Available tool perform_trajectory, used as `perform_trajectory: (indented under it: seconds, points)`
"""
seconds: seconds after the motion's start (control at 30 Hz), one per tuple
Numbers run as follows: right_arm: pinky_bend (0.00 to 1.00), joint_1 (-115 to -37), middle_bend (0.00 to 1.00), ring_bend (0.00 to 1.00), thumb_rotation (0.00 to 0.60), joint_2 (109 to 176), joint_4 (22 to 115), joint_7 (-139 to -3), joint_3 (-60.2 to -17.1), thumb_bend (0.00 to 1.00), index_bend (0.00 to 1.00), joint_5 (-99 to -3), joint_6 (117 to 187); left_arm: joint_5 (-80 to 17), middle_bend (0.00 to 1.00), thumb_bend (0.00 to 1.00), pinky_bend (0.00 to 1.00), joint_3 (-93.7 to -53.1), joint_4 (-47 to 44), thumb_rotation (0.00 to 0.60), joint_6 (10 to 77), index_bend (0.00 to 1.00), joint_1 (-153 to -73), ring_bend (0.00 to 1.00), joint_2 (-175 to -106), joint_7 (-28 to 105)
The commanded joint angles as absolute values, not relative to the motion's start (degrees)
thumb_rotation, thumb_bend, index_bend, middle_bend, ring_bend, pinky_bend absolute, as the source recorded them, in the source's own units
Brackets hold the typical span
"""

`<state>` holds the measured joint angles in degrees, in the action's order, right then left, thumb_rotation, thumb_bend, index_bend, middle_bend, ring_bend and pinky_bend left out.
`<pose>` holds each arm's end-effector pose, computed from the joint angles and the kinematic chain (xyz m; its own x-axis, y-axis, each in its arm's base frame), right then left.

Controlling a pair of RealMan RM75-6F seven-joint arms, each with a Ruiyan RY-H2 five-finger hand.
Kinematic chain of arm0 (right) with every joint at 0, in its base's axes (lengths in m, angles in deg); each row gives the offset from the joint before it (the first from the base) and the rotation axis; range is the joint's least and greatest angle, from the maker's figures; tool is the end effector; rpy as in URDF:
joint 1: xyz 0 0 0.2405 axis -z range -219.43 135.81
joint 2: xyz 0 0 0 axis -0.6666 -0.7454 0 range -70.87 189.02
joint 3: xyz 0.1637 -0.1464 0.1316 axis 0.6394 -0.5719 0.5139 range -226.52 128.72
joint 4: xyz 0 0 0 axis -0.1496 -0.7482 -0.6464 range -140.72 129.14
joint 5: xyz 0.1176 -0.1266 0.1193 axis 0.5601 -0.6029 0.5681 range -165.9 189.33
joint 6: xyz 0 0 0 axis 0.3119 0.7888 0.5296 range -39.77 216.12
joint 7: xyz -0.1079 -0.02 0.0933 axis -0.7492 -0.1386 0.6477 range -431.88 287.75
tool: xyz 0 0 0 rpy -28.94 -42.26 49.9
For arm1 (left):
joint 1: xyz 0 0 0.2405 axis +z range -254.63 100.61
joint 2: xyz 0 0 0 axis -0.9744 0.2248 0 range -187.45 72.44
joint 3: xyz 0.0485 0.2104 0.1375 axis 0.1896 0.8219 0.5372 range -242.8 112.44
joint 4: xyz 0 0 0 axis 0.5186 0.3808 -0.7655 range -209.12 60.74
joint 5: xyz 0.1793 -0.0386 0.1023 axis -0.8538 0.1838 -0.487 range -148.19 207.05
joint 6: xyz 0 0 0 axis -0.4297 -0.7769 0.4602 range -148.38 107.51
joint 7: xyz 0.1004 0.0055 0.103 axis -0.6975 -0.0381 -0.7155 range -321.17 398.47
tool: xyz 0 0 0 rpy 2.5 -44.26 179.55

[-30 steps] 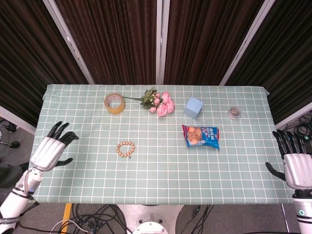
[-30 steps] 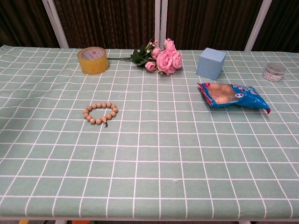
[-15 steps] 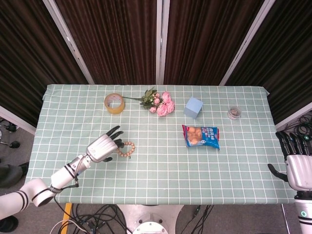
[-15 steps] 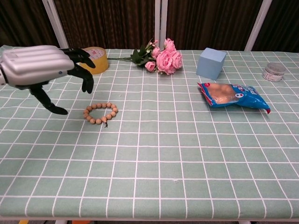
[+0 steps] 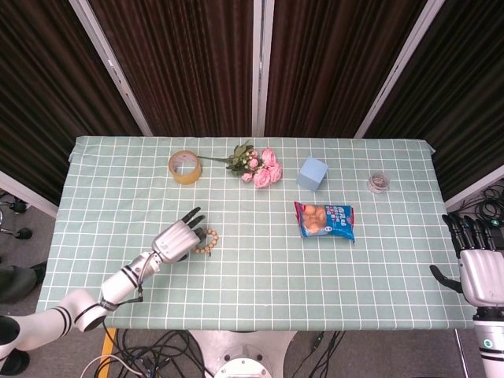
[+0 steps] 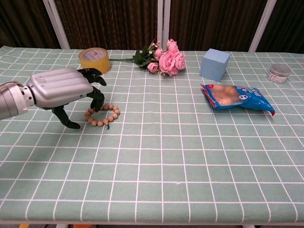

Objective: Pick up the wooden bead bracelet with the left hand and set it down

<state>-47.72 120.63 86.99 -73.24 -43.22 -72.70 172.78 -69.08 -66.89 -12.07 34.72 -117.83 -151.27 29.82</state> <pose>-0.3086 -0.1970 0.1804 0.4408 0.0491 0.8963 -0.8974 -0.0001 0.4413 -0.1902 0.3292 -0.0465 0.7507 0.0351 0.6597 0.4862 -0.7054 -0.5157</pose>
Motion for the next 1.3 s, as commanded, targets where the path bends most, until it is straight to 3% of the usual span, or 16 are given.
perform_trajectory:
  seconds: [0.03, 0.2, 0.53, 0.9, 1.1, 1.3]
  points:
    - [0.0, -47.7, 0.08, 0.0, 0.6, 120.61, 86.94, -73.1, -43.23, 0.09, 0.0, -72.6, 172.71, -68.11, 0.46, 0.14, 0.04, -66.56, -13.67, 0.6, 34.68, 0.46, -118.06, 0.12, -152.62, 29.97]
    - [0.0, -47.58, 0.08, 0.0, 0.6, 120.59, 86.84, -72.79, -43.26, 0.09, 0.0, -72.38, 172.66, -66.67, 0.46, 0.15, 0.04, -66.26, -15.09, 0.6, 33.73, 0.46, -118.49, 0.12, -153.7, 29.76]
    - [0.0, -47.62, 0.08, 0.0, 0.6, 120.67, 86.72, -72.35, -43.28, 0.09, 0.0, -72.1, 172.25, -65.72, 0.47, 0.3, 0.04, -64.58, -15.86, 0.6, 32.51, 0.48, -119.45, 0.12, -154.1, 31.19]
    - [0.0, -47.68, 0.08, 0.0, 0.6, 120.55, 86.72, -71.65, -43.21, 0.08, 0.0, -72.04, 172.08, -65.9, 0.56, 0.4, 0.05, -63.05, -16.48, 0.6, 35.09, 0.56, -119.08, 0.21, -154.66, 36.61]
    - [0.0, -47.49, 0.08, 0.0, 0.6, 120.35, 86.68, -71.12, -43.17, 0.08, 0.0, -72.33, 172.6, -63.76, 0.57, 0.42, 0.05, -63.88, -12.19, 0.6, 38.94, 0.56, -117.11, 0.22, -152.45, 47.99]
    - [0.0, -47.01, 0.08, 0.0, 0.6, 120.19, 86.58, -70.37, -43.18, 0.07, 0.0, -72.9, 173.73, -58.22, 0.59, 0.45, 0.07, -65.73, -1.19, 0.6, 37.51, 0.57, -115.8, 0.25, -146.09, 72.43]
